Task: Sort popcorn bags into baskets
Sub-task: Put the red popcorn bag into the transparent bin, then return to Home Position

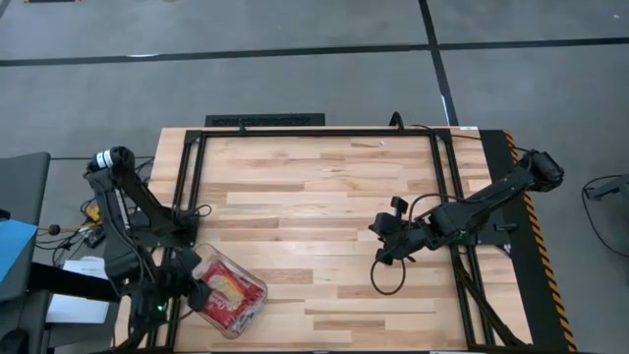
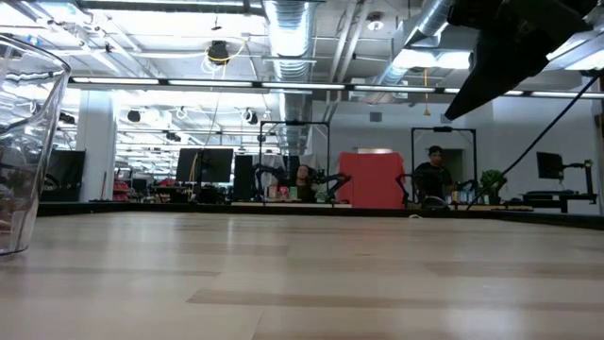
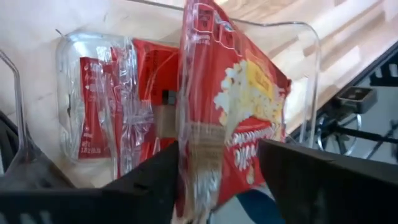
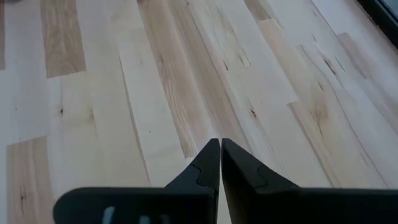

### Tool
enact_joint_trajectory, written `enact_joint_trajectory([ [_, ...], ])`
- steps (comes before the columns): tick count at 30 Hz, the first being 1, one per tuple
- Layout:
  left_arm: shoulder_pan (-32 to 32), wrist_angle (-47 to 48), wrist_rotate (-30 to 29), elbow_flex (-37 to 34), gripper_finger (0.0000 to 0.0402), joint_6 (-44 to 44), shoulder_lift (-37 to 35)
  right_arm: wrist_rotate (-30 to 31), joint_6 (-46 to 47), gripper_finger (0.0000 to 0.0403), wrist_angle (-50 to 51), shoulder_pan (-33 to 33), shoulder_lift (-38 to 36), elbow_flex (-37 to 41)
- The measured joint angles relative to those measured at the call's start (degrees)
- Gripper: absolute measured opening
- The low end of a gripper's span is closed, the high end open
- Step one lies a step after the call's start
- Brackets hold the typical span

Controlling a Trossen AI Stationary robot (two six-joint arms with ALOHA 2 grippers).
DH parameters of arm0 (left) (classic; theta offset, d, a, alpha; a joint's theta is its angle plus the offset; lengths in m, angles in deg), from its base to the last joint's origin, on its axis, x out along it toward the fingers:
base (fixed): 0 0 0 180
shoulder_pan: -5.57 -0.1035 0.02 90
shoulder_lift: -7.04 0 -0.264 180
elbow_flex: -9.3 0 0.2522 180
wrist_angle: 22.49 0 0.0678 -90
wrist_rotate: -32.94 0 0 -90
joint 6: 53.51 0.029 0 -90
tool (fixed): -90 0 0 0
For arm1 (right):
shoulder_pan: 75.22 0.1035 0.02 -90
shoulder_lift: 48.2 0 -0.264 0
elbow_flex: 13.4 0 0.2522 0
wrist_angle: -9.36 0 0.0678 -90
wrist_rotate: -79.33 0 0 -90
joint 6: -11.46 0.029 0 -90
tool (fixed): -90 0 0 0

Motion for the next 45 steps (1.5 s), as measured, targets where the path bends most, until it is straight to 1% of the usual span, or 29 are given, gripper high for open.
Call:
enact_joint_trajectory([
  [4, 0.02, 0.04, 1.11, 0.00, 0.0235, -0.74, -4.08, 0.02, 0.00, 0.0025, -0.01, 0.00, 0.00, 0.00],
  [8, 0.02, -0.02, 0.77, 0.02, 0.0258, -1.28, -10.72, 0.01, -0.18, 0.0019, -1.27, -0.41, 0.00, 0.00],
  [10, -0.27, 0.02, -2.02, 0.02, 0.0261, -0.94, -14.98, 0.04, -1.02, 0.0021, -3.95, -1.14, 0.00, 0.00],
  [12, -1.66, 0.00, -7.38, 0.02, 0.0262, 1.69, -19.16, -0.12, -4.18, 0.0027, -8.72, -2.25, -0.18, -0.01],
  [14, -4.60, -0.09, -13.11, 0.01, 0.0262, 7.15, -23.18, -1.35, -8.30, 0.0033, -13.07, -3.92, -0.85, -1.00],
  [15, -6.65, -0.13, -15.53, 0.02, 0.0262, 10.01, -25.07, -3.10, -10.92, 0.0034, -15.30, -5.20, -1.16, -2.33],
  [18, -13.44, -0.17, -22.61, 0.02, 0.0263, 21.41, -30.43, -11.41, -20.83, 0.0033, -17.75, -9.96, -3.70, -7.83],
  [20, -17.98, -0.66, -26.91, -0.01, 0.0263, 31.69, -34.33, -16.59, -27.39, 0.0027, -18.24, -13.63, -5.97, -11.48],
  [23, -23.04, -3.69, -31.00, -0.01, 0.0263, 47.83, -41.00, -22.87, -34.57, 0.0018, -18.31, -20.42, -10.30, -14.67],
  [25, -25.17, -7.55, -32.38, 0.03, 0.0263, 57.38, -45.14, -27.90, -35.96, 0.0015, -17.76, -26.23, -13.89, -14.93],
  [27, -26.01, -12.42, -32.30, -0.44, 0.0263, 66.59, -48.43, -33.59, -35.70, 0.0016, -16.21, -32.16, -17.34, -14.87],
  [29, -26.07, -16.81, -32.18, -1.65, 0.0263, 73.70, -51.22, -39.04, -34.53, 0.0022, -14.39, -37.94, -20.47, -13.96],
  [31, -25.97, -21.68, -30.90, -3.47, 0.0263, 78.65, -53.24, -44.76, -33.11, 0.0031, -14.91, -42.75, -23.34, -11.59],
  [33, -25.97, -26.33, -29.06, -6.19, 0.0263, 82.50, -54.61, -49.19, -31.50, 0.0037, -15.14, -46.91, -26.12, -8.33],
  [37, -26.00, -35.50, -26.92, -12.91, 0.0263, 89.25, -56.19, -52.39, -26.33, 0.0037, -20.06, -52.13, -31.57, 0.37],
  [42, -25.99, -49.08, -23.14, -23.25, 0.0263, 95.84, -57.40, -54.63, -18.05, 0.0026, -34.64, -52.63, -35.68, 12.25],
  [45, -26.08, -56.08, -21.06, -29.19, 0.0263, 97.70, -58.05, -53.91, -15.12, 0.0020, -38.08, -52.69, -36.17, 16.95],
])
